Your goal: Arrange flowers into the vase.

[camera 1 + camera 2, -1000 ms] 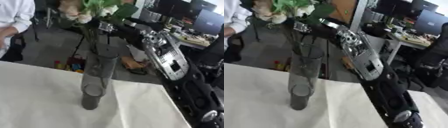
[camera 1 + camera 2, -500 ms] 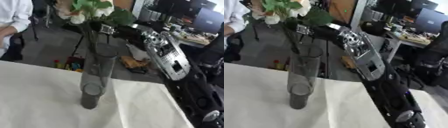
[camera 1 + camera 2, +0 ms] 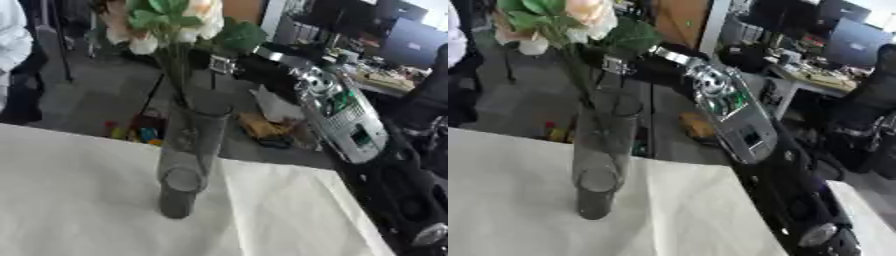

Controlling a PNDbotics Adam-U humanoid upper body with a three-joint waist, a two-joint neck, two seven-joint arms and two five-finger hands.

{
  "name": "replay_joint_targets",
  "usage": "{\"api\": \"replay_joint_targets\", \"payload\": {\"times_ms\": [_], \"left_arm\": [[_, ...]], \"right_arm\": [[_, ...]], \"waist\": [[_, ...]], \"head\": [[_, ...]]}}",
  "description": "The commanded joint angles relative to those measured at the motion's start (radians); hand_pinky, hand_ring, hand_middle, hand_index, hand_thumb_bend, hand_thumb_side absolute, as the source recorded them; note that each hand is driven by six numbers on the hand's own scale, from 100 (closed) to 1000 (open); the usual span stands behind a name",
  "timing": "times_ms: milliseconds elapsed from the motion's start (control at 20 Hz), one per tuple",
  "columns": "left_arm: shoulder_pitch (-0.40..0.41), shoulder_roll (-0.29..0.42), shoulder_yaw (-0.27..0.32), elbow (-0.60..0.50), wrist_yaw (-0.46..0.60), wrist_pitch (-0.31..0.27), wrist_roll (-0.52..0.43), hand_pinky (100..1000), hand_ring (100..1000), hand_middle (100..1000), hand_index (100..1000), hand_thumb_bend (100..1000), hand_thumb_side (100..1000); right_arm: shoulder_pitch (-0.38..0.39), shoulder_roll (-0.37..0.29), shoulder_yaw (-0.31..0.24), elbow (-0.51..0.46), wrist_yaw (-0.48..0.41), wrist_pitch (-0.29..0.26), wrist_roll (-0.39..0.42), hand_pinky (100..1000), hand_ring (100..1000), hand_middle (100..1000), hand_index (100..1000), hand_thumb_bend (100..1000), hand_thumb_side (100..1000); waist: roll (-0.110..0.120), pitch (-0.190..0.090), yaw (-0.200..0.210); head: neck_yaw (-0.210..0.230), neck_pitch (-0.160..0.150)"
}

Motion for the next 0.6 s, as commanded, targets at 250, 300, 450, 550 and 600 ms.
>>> {"api": "replay_joint_targets", "payload": {"times_ms": [250, 300, 450, 550, 600], "left_arm": [[0.001, 0.024, 0.016, -0.017, -0.012, -0.002, 0.013, 811, 906, 759, 878, 100, 1000], [0.002, 0.024, 0.016, -0.017, -0.012, -0.002, 0.014, 812, 906, 759, 878, 100, 1000], [0.020, 0.024, 0.026, -0.017, -0.018, -0.002, 0.024, 812, 906, 760, 878, 100, 1000], [0.031, 0.021, 0.032, -0.017, -0.022, -0.002, 0.031, 813, 906, 763, 879, 100, 1000], [0.037, 0.019, 0.036, -0.017, -0.025, -0.002, 0.035, 813, 906, 764, 879, 100, 1000]], "right_arm": [[0.041, -0.098, -0.033, -0.089, -0.004, 0.014, -0.011, 1000, 942, 885, 1000, 508, 733], [0.045, -0.101, -0.035, -0.096, -0.004, 0.017, -0.012, 1000, 941, 886, 1000, 506, 738], [0.092, -0.149, -0.077, -0.149, 0.000, -0.010, -0.041, 1000, 931, 881, 1000, 509, 724], [0.123, -0.175, -0.121, -0.194, -0.002, -0.032, -0.068, 1000, 922, 878, 1000, 504, 734], [0.138, -0.182, -0.145, -0.218, 0.004, -0.045, -0.083, 1000, 920, 877, 1000, 502, 739]], "waist": [[0.028, -0.036, -0.010], [0.029, -0.037, -0.011], [0.060, -0.045, -0.038], [0.075, -0.049, -0.049], [0.082, -0.050, -0.055]], "head": [[0.005, 0.035], [0.004, 0.040], [-0.007, 0.081], [-0.010, 0.091], [-0.010, 0.094]]}}
